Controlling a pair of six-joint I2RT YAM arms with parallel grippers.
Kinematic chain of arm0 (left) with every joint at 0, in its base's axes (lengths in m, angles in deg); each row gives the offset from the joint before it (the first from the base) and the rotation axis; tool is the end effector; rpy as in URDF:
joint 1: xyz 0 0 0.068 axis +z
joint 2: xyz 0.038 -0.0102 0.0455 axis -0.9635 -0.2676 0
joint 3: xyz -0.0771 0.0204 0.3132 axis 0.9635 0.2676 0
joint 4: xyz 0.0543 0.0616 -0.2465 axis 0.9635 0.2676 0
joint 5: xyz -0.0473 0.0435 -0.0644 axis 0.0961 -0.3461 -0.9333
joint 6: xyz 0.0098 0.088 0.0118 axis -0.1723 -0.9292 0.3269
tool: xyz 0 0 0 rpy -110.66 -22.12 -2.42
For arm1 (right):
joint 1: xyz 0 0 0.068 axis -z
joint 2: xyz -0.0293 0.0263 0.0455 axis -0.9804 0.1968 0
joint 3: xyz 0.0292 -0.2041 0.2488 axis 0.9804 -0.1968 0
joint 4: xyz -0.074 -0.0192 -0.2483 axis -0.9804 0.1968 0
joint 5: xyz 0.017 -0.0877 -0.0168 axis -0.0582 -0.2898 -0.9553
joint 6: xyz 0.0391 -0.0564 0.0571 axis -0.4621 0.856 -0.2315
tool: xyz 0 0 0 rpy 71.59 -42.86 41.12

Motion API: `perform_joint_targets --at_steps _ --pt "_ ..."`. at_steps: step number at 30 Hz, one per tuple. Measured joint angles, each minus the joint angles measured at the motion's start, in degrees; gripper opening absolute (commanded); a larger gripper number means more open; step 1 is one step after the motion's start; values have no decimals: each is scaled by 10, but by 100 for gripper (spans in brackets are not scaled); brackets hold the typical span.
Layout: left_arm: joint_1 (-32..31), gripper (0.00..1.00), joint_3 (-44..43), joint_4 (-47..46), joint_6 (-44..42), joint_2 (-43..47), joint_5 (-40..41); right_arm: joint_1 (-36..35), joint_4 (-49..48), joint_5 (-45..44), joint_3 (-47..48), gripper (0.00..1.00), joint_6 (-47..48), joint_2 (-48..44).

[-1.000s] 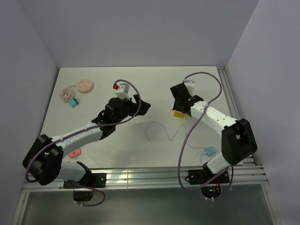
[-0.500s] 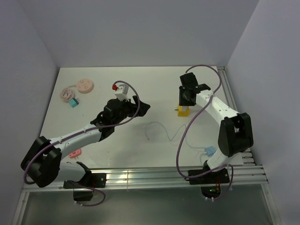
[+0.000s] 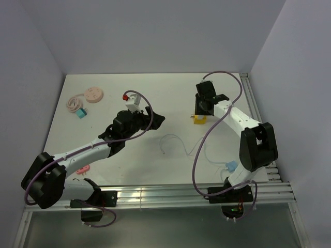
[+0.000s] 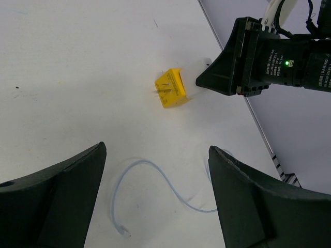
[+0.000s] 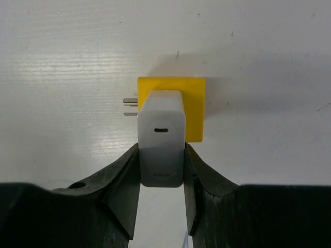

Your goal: Insert the plug

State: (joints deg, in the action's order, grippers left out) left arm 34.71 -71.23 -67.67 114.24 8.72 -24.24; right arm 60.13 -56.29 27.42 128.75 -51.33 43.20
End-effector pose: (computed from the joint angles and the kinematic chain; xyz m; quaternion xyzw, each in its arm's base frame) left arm 0.2448 -0.2034 0.2996 0.0061 0.7734 -0.3994 0.4923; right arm 0.3652 0.1063 0.2502 0.0125 0.9506 0.0020 0.3102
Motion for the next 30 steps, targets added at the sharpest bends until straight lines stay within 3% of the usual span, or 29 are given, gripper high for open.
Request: perform_joint_targets --at_steps 4,7,8,11,14,16,24,30 --pt "0 86 0 0 0 0 0 0 2 0 13 1 5 -2" --pt "0 86 0 0 0 0 -1 0 2 -4 7 16 5 -10" --pt "0 86 0 0 0 0 -1 0 3 -7 7 28 5 -10" --pt "0 85 0 0 0 0 -4 -2 3 -14 7 49 5 -11" --pt "0 86 0 0 0 0 -4 -3 22 -24 13 55 5 -7" --pt "0 86 0 0 0 0 -4 -3 40 -32 19 65 6 2" --pt "0 86 0 0 0 0 -4 -3 70 -40 60 66 6 21" --pt "0 86 0 0 0 0 -4 -3 77 -36 85 59 8 22"
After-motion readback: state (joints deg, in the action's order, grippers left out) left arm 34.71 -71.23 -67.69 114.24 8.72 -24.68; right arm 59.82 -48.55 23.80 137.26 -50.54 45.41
